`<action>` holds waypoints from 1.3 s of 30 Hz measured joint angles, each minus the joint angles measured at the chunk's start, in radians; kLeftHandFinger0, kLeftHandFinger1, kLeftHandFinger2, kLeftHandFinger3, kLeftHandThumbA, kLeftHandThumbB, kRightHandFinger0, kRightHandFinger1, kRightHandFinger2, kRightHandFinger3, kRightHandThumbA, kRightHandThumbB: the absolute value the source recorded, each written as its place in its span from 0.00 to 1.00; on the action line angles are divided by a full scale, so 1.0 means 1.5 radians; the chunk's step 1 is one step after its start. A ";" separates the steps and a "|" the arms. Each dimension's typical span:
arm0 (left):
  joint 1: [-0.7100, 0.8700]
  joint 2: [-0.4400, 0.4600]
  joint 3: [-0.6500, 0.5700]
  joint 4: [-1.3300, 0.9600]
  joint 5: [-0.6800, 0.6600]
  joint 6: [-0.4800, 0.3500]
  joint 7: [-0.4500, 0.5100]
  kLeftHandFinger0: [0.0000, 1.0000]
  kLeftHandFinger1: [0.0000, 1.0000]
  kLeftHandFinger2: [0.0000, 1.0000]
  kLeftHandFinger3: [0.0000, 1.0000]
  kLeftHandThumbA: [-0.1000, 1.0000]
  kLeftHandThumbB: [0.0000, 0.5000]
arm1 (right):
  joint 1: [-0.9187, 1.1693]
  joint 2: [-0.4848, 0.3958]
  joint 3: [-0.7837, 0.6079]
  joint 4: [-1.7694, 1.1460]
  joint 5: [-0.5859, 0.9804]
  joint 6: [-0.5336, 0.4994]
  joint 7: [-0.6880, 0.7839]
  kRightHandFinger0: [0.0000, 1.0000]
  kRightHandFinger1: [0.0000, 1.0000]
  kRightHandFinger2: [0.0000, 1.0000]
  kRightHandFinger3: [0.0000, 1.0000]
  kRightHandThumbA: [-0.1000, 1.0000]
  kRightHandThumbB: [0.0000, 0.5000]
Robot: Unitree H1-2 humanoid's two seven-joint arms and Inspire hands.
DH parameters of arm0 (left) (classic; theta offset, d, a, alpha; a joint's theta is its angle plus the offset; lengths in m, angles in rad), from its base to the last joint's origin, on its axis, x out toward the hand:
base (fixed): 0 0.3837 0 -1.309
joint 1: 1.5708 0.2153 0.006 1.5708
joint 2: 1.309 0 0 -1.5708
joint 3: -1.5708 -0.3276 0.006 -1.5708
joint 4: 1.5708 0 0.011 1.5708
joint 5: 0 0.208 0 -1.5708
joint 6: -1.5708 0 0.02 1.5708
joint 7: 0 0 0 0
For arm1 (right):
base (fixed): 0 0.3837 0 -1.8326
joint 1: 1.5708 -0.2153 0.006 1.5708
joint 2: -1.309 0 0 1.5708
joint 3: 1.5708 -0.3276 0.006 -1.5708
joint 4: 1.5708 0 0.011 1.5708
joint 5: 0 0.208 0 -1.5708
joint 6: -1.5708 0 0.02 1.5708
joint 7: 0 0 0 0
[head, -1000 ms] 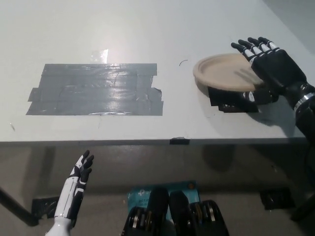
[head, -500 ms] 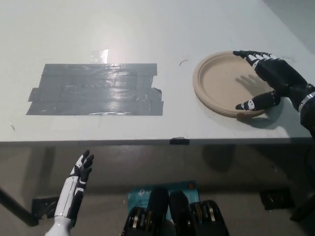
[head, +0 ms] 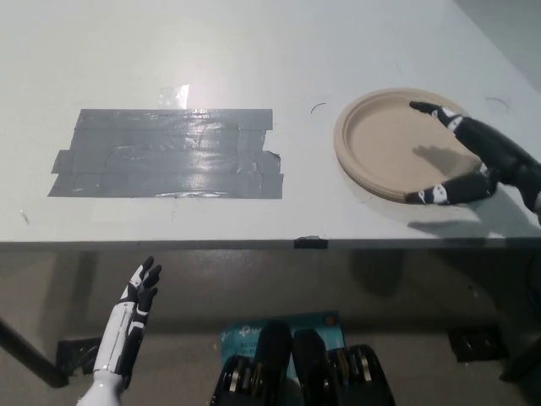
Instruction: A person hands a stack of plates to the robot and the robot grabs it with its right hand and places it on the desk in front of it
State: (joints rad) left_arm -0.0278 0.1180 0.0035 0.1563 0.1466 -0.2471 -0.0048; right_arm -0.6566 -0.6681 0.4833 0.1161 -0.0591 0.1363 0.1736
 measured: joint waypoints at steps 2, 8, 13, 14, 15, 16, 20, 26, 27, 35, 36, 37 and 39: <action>0.000 0.000 0.000 0.000 0.000 0.000 0.000 1.00 1.00 1.00 1.00 1.00 0.33 | 0.016 -0.006 -0.010 -0.021 0.015 0.000 0.000 1.00 1.00 1.00 1.00 1.00 1.00; -0.011 -0.001 0.001 0.002 0.000 0.000 0.000 1.00 1.00 1.00 1.00 1.00 0.39 | 0.108 -0.038 -0.070 -0.158 0.101 -0.004 -0.003 1.00 1.00 1.00 1.00 1.00 1.00; -0.035 -0.002 0.001 0.006 0.000 0.000 0.000 1.00 1.00 1.00 1.00 1.00 0.36 | 0.152 -0.046 -0.109 -0.262 0.159 -0.006 -0.010 1.00 1.00 1.00 1.00 1.00 1.00; -0.041 -0.002 0.000 0.007 0.000 0.000 0.000 1.00 1.00 1.00 1.00 1.00 0.35 | 0.159 -0.046 -0.115 -0.281 0.168 -0.006 -0.011 1.00 1.00 1.00 1.00 1.00 1.00; -0.045 -0.002 0.001 0.007 0.000 0.000 0.000 1.00 1.00 1.00 1.00 1.00 0.35 | 0.165 -0.046 -0.120 -0.298 0.176 -0.007 -0.013 1.00 1.00 1.00 1.00 1.00 1.00; -0.052 -0.002 0.001 0.009 0.000 0.000 0.000 1.00 1.00 1.00 1.00 1.00 0.35 | 0.177 -0.045 -0.127 -0.330 0.190 -0.008 -0.015 1.00 1.00 1.00 1.00 1.00 1.00; -0.065 -0.002 0.001 0.016 -0.001 0.000 0.000 1.00 1.00 1.00 1.00 1.00 0.37 | 0.212 -0.032 -0.141 -0.412 0.226 -0.019 -0.024 1.00 1.00 1.00 1.00 1.00 0.98; -0.071 -0.002 0.003 0.021 -0.003 0.001 0.000 1.00 1.00 1.00 1.00 1.00 0.38 | 0.287 0.036 -0.167 -0.527 0.297 -0.037 -0.040 1.00 1.00 1.00 1.00 1.00 0.81; -0.071 -0.002 0.002 0.021 -0.003 0.001 0.000 1.00 1.00 1.00 1.00 1.00 0.37 | 0.316 0.071 -0.174 -0.537 0.316 -0.041 -0.044 1.00 1.00 1.00 1.00 1.00 0.81; -0.069 -0.003 -0.001 0.018 -0.007 0.000 -0.001 1.00 1.00 1.00 1.00 1.00 0.38 | 0.426 0.246 -0.201 -0.434 0.335 -0.080 -0.056 1.00 1.00 1.00 1.00 1.00 0.62; -0.069 -0.003 -0.002 0.017 -0.007 0.000 -0.001 1.00 1.00 1.00 1.00 1.00 0.38 | 0.427 0.249 -0.202 -0.428 0.334 -0.081 -0.055 1.00 1.00 1.00 1.00 1.00 0.62; -0.064 -0.003 -0.004 0.015 -0.008 -0.001 -0.002 1.00 1.00 1.00 1.00 1.00 0.38 | 0.439 0.265 -0.208 -0.394 0.332 -0.088 -0.055 1.00 1.00 1.00 1.00 1.00 0.59; -0.051 -0.006 -0.006 0.015 -0.009 -0.002 -0.003 1.00 1.00 1.00 1.00 1.00 0.35 | 0.451 0.284 -0.217 -0.341 0.326 -0.094 -0.054 1.00 1.00 1.00 1.00 1.00 0.56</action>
State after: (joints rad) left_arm -0.1040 0.1096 -0.0054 0.1793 0.1329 -0.2497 -0.0097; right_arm 0.0192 -0.2424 0.1584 -0.3956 0.4300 -0.0050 0.0922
